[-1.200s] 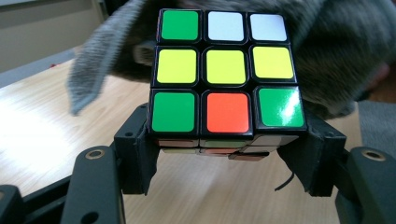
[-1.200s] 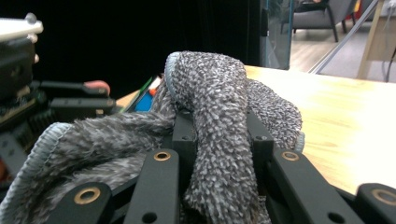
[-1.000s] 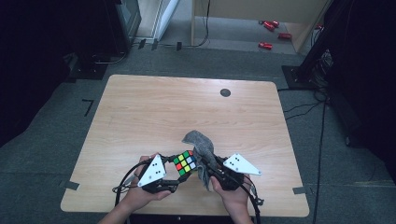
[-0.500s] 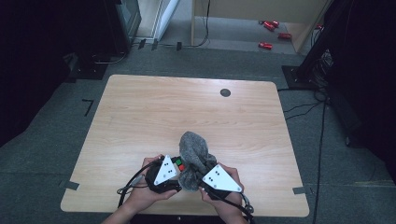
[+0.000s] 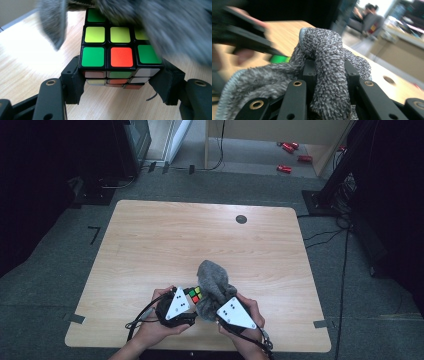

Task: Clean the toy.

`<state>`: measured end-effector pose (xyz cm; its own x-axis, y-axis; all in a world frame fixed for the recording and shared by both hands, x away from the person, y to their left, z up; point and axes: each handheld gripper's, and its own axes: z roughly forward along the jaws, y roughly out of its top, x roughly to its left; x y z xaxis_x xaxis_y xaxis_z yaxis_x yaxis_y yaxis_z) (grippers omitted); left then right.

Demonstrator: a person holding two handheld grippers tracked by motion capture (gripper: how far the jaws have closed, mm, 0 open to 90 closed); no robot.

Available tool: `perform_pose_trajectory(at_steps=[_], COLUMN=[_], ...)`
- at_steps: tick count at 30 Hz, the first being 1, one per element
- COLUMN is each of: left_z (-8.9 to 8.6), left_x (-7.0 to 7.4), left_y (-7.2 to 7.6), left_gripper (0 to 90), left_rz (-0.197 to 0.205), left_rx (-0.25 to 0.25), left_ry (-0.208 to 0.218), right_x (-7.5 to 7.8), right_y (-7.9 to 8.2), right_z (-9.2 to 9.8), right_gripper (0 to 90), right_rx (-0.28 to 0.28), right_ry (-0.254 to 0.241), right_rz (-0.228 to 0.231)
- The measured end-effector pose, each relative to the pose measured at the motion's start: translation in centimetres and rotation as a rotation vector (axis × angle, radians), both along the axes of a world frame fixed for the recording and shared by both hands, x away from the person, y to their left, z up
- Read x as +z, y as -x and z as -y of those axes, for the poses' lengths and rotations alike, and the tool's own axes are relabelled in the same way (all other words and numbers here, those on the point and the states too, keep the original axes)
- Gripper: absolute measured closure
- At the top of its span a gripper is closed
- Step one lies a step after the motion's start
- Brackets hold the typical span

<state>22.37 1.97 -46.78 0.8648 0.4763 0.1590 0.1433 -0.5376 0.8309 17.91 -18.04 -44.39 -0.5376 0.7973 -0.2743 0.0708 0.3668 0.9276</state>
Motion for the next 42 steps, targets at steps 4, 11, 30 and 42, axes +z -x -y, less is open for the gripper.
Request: perform_pose_trajectory(at_steps=[4,11,30,42], left_z=[0.1,-0.3,-0.3,-1.7], left_x=[-0.1,0.4,0.4,1.3], left_y=[0.2,0.2,0.1,0.2], left_gripper=[34.3,34.4,34.3,34.4], left_rz=[0.006,0.026,0.029,0.045], left_rx=[-0.012,0.000,-0.001,-0.059], left_ry=[-0.009,0.020,0.010,0.176], right_x=[-0.3,-0.3,-0.1,0.7], right_y=[1.2,-0.1,0.6,-1.1], right_z=[-2.1,-0.3,-1.2,2.5], right_gripper=[71.4,72.0,71.7,72.5], right_rx=[0.125,0.025,0.118,0.082], right_ry=[0.071,0.021,0.018,-0.182], right_rz=[0.051,0.007,-0.004,-0.077])
